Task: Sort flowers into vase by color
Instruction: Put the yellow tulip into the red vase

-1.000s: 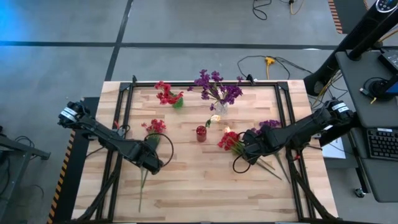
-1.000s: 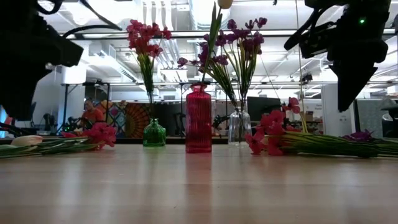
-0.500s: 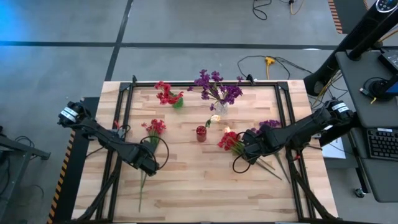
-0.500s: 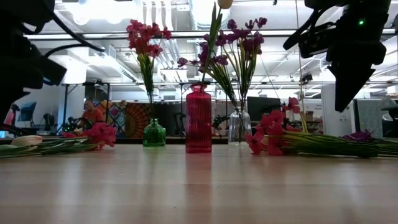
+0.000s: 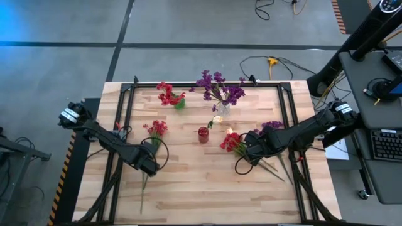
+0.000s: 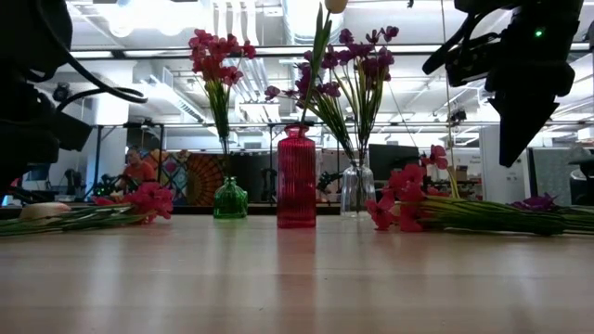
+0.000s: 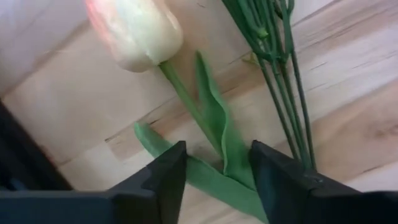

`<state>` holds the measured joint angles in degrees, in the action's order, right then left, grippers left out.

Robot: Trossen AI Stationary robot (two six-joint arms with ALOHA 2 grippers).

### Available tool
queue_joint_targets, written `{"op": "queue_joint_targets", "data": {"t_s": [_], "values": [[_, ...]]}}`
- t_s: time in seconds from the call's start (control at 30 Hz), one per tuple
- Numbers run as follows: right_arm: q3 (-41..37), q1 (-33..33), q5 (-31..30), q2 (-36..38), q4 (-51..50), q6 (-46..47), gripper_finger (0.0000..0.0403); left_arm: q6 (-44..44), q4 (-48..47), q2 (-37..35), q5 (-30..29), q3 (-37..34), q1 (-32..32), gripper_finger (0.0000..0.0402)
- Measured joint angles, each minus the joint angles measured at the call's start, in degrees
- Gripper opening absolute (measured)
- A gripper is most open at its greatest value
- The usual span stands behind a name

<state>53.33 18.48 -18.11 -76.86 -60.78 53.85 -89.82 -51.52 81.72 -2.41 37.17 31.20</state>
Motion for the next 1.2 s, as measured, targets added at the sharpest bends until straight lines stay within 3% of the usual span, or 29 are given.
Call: {"op": "queue_joint_targets", "data": {"t_s": [0.33,0.43,0.77,0.93,1.2], "values": [[0.0,0.0,0.0,0.0,0.2,0.1,0.0171,-0.3,1.7,-0.1,0.3,-1.0,0.0,0.0023],[0.0,0.0,0.0,0.0,0.3,0.1,0.0171,0.2,1.5,0.0,0.4,-0.7,0.0,0.0005],[0.0,0.0,0.0,0.0,0.4,0.1,0.0171,0.9,-2.6,0.1,1.4,3.2,0.1,0.004],[0.0,0.0,0.0,0.0,1.0,0.1,0.0171,1.8,-10.6,0.1,1.3,8.4,1.2,0.0087],[0.0,0.0,0.0,0.0,1.4,0.0,0.0171,2.8,-12.0,0.1,1.5,12.4,4.0,0.017]]}}
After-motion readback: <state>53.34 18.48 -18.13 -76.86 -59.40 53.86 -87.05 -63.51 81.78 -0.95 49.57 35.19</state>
